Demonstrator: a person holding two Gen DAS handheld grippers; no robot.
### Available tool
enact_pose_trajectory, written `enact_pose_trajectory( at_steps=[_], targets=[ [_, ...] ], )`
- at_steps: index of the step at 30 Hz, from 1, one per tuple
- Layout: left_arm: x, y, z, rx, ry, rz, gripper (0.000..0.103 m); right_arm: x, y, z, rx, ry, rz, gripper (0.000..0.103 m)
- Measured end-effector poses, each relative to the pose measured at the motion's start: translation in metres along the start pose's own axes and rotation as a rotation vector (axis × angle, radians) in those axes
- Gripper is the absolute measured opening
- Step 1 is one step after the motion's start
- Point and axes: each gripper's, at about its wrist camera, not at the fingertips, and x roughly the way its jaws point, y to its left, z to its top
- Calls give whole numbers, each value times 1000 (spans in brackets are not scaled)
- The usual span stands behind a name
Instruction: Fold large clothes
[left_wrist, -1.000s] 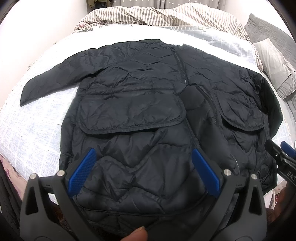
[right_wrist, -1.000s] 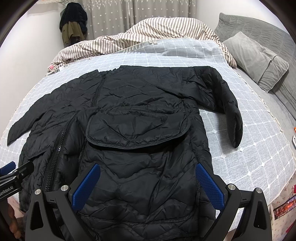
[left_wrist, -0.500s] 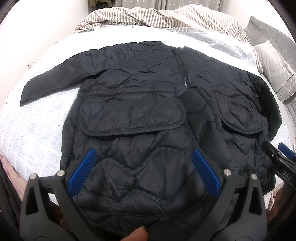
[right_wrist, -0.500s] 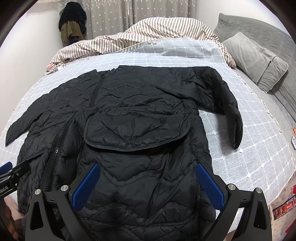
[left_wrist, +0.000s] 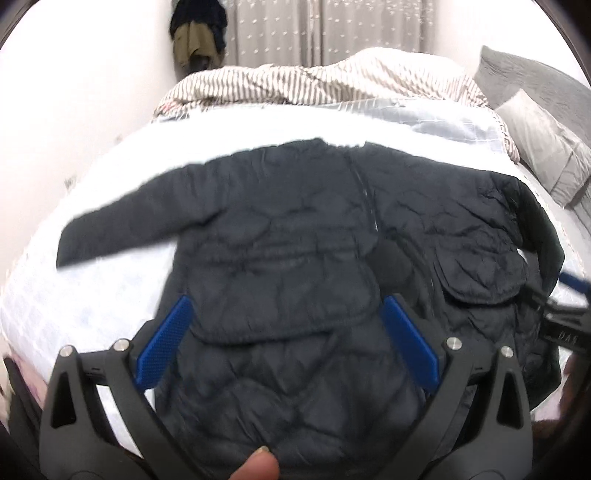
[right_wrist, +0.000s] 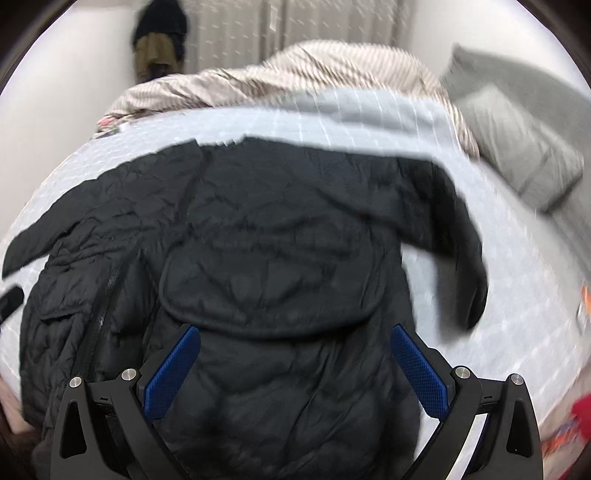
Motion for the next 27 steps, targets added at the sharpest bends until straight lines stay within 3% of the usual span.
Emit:
enact_pose_trajectory(
  at_steps=[4,11,15,23,27],
  targets=[
    [17,18,28,2,47,-70,103,-6,-5,27,-76,-63,41,103],
    [78,53,80,63,136,-89,102,31,-45,105,-83,7,228,103],
    [138,81,115,58,190,-50,102,67,-68,152,-118,-6,214,103],
    [245,121,169,87,174,-17,102,172,-108,222,-112,88,220,103],
    [291,135,190,81,185,-15,101,225,-122,251,-118,126,163,103]
  ],
)
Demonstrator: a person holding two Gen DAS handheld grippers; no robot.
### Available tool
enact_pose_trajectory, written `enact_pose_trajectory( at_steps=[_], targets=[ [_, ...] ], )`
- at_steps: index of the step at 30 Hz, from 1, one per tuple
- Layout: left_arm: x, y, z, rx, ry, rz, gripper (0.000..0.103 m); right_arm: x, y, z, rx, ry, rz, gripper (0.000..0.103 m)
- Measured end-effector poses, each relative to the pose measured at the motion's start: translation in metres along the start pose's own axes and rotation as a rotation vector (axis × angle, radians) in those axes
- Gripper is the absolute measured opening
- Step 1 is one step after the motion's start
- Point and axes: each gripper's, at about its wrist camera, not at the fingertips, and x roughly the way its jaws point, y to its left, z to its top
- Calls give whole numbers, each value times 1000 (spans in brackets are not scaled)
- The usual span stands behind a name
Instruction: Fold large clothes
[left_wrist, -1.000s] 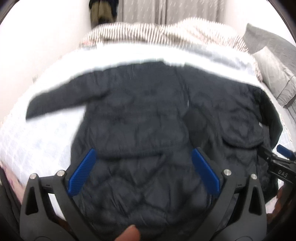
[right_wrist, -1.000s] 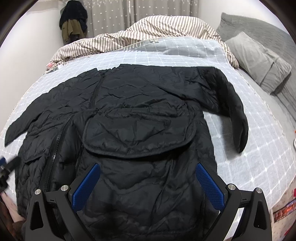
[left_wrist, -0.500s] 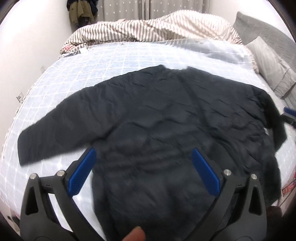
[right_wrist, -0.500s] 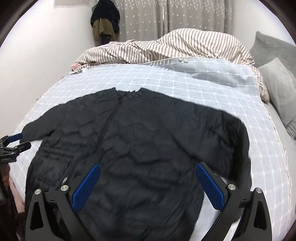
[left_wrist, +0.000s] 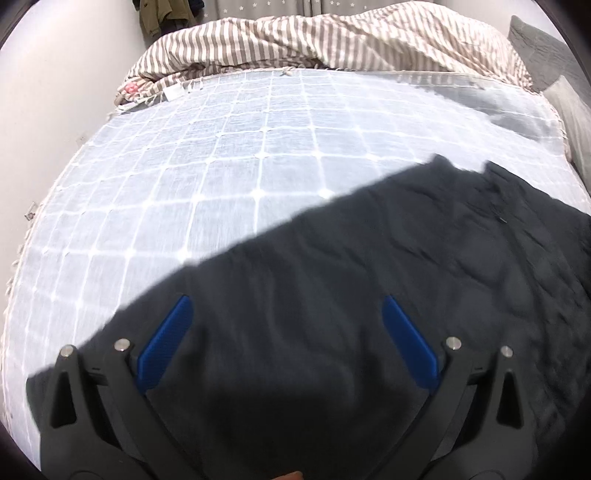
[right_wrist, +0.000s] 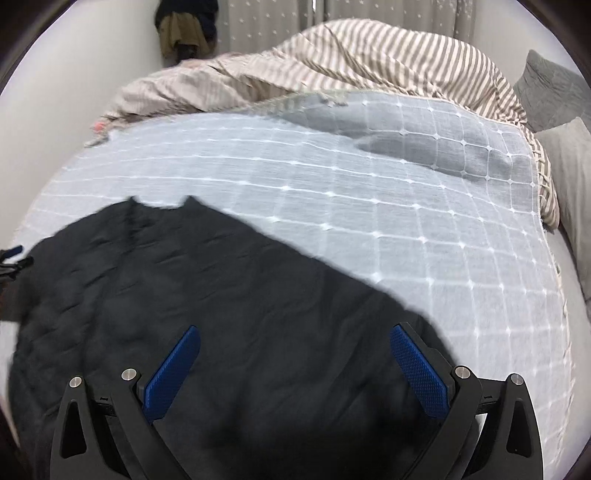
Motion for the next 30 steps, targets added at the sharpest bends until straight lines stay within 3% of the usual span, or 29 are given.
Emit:
enact_pose_trajectory(
  at_steps=[4,5,7,8,10,11,12,13,14,18,21,23,25,26,27,29,30],
  targets=[
    [40,16,14,-27,60,5,85,47,-33,15,45,60,-5,103],
    [45,19,13,-39,73,5,74,60,-41,14,65,81,-2,102],
    [54,22,10,-71,93,-35,67,80,-53,9,97,121,28,91],
    [56,21,8,-83,95,-60,59,90,-57,4,108,142,47,87],
    [56,17,5,-97,97,-114,35,104,-57,-6,107,173,55,58],
    [55,13,4,-108,98,-128,20,105,-55,-11,100,176,46,49],
    [55,9,5,-107,102,-132,9,104,-53,-15,89,168,35,28],
    [54,4,7,-97,100,-130,6,100,-51,-17,86,152,39,12],
    [50,-2,9,-82,89,-117,5,95,-49,-19,91,135,64,9],
    [37,-16,40,-95,-22,-63,4,78,-41,-19,44,91,-53,5],
    [32,-20,63,-138,-98,-32,4,68,-52,-6,85,35,-166,5],
    [34,-30,69,-128,-114,54,7,65,-60,2,131,7,-188,6],
    [33,-41,71,-124,-100,92,9,63,-66,5,182,21,-172,10],
    [27,-47,69,-114,-102,81,20,57,-67,4,203,20,-158,12],
    [21,-53,65,-91,-101,61,43,50,-66,2,209,12,-144,18],
    [-1,-68,51,-38,-120,46,70,23,-63,-7,197,-14,-122,37],
    [-8,-72,49,-24,-131,43,71,9,-62,-12,185,-31,-126,54]
  ],
)
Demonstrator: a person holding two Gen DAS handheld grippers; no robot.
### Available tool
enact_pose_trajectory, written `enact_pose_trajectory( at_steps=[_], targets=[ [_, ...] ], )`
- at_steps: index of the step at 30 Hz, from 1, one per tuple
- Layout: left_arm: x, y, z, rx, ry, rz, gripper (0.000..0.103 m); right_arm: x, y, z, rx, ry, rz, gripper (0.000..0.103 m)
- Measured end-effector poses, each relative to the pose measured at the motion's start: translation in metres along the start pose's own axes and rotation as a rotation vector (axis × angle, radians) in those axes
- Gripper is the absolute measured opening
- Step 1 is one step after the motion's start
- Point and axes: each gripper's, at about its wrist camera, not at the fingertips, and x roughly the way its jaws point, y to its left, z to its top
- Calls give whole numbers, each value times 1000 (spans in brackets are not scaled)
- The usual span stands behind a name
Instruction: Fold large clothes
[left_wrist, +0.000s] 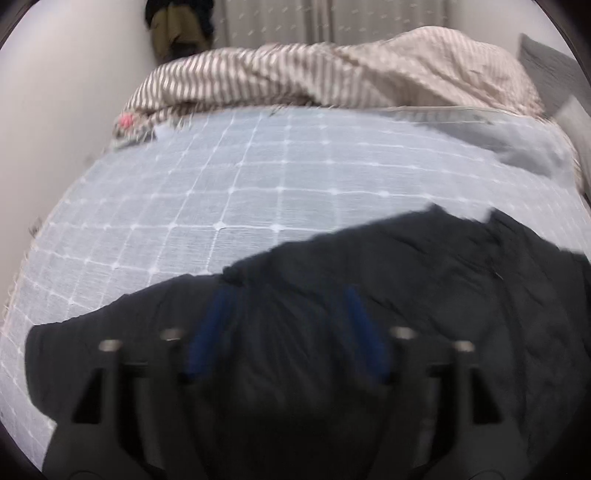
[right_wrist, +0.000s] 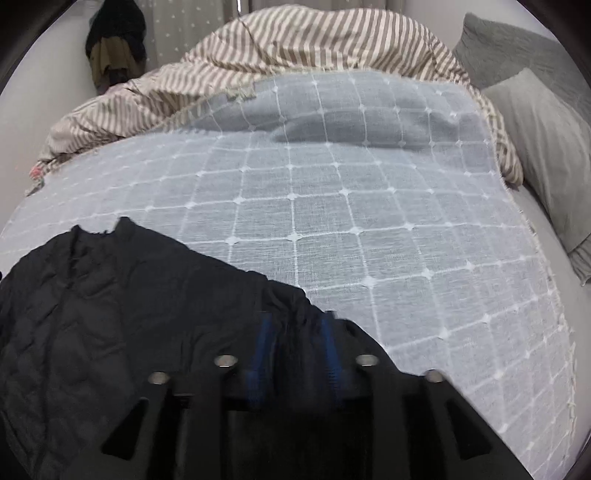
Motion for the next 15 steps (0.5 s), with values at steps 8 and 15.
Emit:
enact_pose_trajectory(
  at_steps=[8,15],
  targets=[
    [-90,-21,-65,-50,26,-98,89,-115,-23,-68,-29,-99,-60,66],
    [-140,-37,-118,-147,43,-161,93,-143,-9,-156,-69,-7,-11,67]
  ],
)
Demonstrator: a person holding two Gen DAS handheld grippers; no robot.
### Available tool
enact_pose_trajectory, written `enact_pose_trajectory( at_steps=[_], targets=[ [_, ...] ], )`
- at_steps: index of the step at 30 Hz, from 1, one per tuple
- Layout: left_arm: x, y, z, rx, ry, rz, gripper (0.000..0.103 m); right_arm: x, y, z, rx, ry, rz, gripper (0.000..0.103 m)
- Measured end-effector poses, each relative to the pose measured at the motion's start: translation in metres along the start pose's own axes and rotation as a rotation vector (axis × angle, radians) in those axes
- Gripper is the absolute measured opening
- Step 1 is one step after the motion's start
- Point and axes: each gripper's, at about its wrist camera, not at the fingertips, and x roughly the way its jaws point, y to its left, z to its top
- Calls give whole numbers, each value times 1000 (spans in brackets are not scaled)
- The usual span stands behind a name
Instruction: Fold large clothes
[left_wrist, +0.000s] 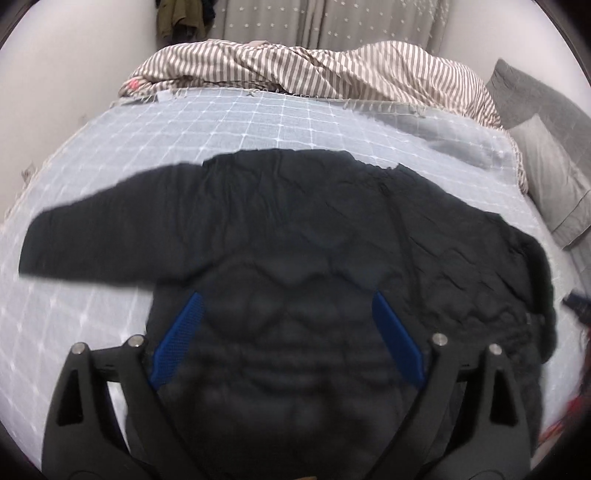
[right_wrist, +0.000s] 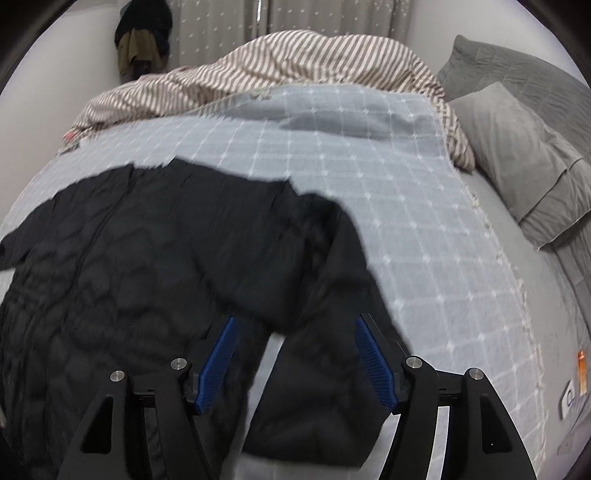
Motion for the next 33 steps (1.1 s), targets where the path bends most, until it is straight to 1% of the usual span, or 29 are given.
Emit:
enact_pose_trajectory(
  at_steps=[2,4,6,7,8,9,10,12,13,14,16,17,18,19,20,21,22,23,24,25,26,27,29,31,33],
  targets=[
    [-7,-8,-10,-6,5,-7,93,3,10,-20,-13,34,20,67],
    [-12,-17,-17,-7,3,-16,93,11,20,-37,-38,70,22,67],
    [-18,-26,-26,-22,-13,-35,93,24,29,-48,-72,113,-19,65],
    [-19,-31,-32,-21,-19,-50,93,29,31,-51,-86,132,-53,60],
    [-19,-36,-38,-15,-21,-65,93,33,31,-52,-102,145,-90,52],
    [-18,-39,-42,-11,-24,-75,93,36,29,-49,-122,150,-120,30],
    [-17,-42,-46,-5,-26,-83,93,38,25,-46,-140,159,-137,21],
    [-11,-47,-50,11,-24,-91,93,37,6,-34,-128,175,-183,14],
    [-8,-49,-50,21,-22,-93,93,36,-4,-27,-121,179,-210,12],
    [-7,-51,-50,27,-25,-92,93,34,-17,-16,-117,175,-262,11],
    [-7,-52,-50,37,-48,-88,93,27,-49,9,-114,147,-421,11],
    [-7,-52,-51,40,-57,-85,93,24,-63,20,-101,133,-486,11],
    [-7,-53,-52,43,-59,-85,93,17,-84,33,-68,109,-556,11],
    [-7,-53,-53,46,-60,-87,93,10,-101,42,-27,83,-589,16],
    [-7,-53,-54,47,-59,-88,93,-2,-122,52,48,38,-602,22],
    [-6,-52,-54,47,-57,-86,93,-14,-138,57,126,2,-595,39],
    [-5,-52,-54,47,-55,-81,93,-29,-156,57,235,-49,-571,63],
    [-5,-52,-54,48,-55,-77,93,-37,-164,55,299,-86,-540,74],
    [-4,-51,-54,49,-56,-71,93,-45,-171,51,355,-129,-492,85],
    [-4,-50,-54,50,-57,-62,93,-48,-177,44,399,-163,-431,85],
    [-4,-49,-54,50,-57,-56,93,-46,-181,37,441,-168,-366,85],
    [-3,-48,-55,49,-56,-53,93,-39,-184,29,476,-143,-315,85],
    [-4,-46,-56,43,-51,-56,93,-18,-190,10,528,-79,-257,85],
    [-5,-45,-58,39,-53,-55,93,3,-196,-10,586,-26,-252,85],
    [-6,-44,-58,39,-61,-49,93,23,-204,-32,666,19,-273,85]
  ],
)
